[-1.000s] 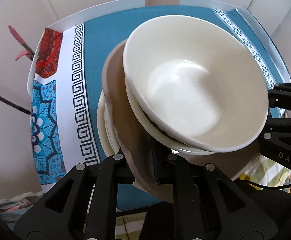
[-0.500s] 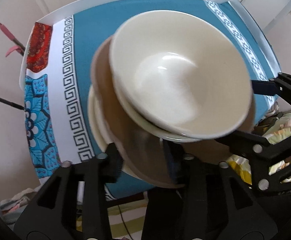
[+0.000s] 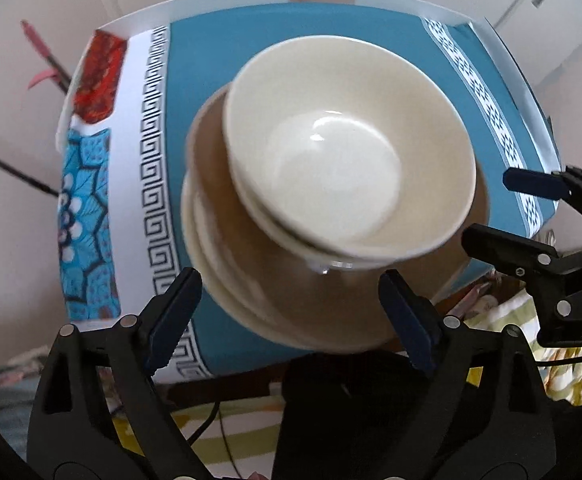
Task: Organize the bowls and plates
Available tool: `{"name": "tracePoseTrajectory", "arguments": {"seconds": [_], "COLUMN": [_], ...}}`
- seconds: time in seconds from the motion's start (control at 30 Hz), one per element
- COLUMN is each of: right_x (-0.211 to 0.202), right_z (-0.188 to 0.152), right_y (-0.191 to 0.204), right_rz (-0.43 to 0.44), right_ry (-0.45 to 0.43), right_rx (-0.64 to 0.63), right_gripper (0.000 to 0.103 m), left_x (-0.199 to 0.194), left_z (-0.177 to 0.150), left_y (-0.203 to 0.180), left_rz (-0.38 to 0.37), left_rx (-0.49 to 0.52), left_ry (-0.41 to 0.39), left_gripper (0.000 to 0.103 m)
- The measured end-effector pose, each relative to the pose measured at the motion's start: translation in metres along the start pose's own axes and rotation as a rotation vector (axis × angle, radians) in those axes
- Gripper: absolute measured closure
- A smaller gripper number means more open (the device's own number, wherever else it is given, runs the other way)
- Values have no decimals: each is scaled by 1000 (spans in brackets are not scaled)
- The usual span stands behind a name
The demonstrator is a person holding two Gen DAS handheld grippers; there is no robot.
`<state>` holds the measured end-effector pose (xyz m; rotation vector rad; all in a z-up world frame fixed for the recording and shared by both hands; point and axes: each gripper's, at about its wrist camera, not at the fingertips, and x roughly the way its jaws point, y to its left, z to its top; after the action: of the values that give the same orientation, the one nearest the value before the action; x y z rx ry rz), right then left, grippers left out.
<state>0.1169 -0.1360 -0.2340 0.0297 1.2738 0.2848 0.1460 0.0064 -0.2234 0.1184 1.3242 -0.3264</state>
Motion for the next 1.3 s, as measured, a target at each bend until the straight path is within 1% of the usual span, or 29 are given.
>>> {"name": "tracePoseTrajectory", "arguments": {"seconds": [0.17,0.27,0.33,0.4,0.43,0.47,0.5,0.53,0.57,0.6,0.67,0.7,0.73,0.83,0.93,1.1,1.3], "right_x": [-28,-55,-75,-100,-114,-130,-145,-160,-177,-192,-222,-234,-245,-268,-279,-281,-287], "right_z": [-10,-13,-16,-20,-22,-25,-27,-32,-35,-39,-48,-52,-55,-64,-73,-83,-96], "right_y": [4,6,6,7,8,10,12,15,19,22,28,31,35,43,49,51,50], "right_rz": [15,10,4,-16,-28,-48,-69,-91,-118,-138,-167,-181,-196,-237,-257,-266,-279], "right_ry": [-66,-136,-191,-264,-306,-355,-401,-448,-497,-543,-647,-687,-720,-803,-844,-866,-884], "right_rx": [-3,-8,2,11,14,17,17,16,16,16,12,9,8,12,19,44,68], "right_gripper": [20,20,20,20,20,20,19,15,1,0,0,0,0,0,0,0,0], "left_x": [-32,-63,-90,-123,-147,-163,-182,-206,-222,-241,-267,-277,-286,-293,-292,-290,-294], "left_z": [-17,-25,-31,-35,-39,-43,-46,-52,-58,-66,-78,-84,-88,-90,-96,-104,-115], "left_y": [5,9,9,7,4,2,-2,-8,-13,-18,-27,-31,-36,-41,-41,-43,-51], "left_rz": [24,50,62,76,90,102,119,143,163,190,235,255,265,241,193,184,203], "left_rx": [-30,-55,-76,-95,-101,-103,-103,-99,-98,-97,-89,-80,-65,-55,-71,-94,-84], "left_ry": [-58,-138,-225,-339,-422,-479,-548,-642,-707,-795,-922,-968,-997,-997,-987,-1000,-1024], "left_gripper": [13,13,14,13,13,13,11,8,0,0,0,0,0,0,0,0,0]}}
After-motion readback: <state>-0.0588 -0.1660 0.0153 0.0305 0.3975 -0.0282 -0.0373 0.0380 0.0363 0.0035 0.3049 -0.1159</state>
